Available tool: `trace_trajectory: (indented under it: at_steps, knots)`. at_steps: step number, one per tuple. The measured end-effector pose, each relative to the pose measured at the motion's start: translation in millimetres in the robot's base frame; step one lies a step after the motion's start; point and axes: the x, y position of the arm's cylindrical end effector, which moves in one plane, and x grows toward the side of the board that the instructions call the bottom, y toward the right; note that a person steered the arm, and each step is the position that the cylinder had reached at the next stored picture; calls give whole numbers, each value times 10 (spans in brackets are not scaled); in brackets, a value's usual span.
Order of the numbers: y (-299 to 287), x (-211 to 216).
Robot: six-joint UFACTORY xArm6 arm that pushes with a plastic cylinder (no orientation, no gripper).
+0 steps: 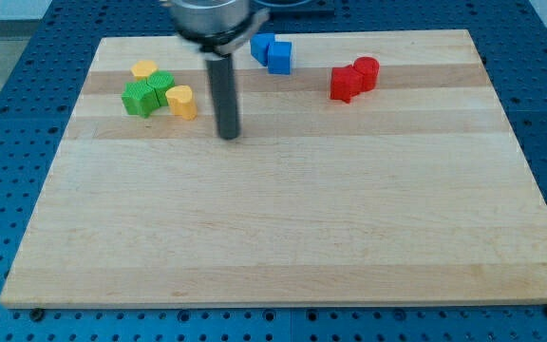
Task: Move your arm to the top left
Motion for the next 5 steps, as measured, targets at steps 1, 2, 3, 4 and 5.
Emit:
trace_trajectory:
  at_steps: [1, 2, 3, 4, 5]
  knots:
    - [-842, 202]
    - [-1803, 168]
    - [-2018, 26]
    - [-2019, -355]
    - [-2019, -928]
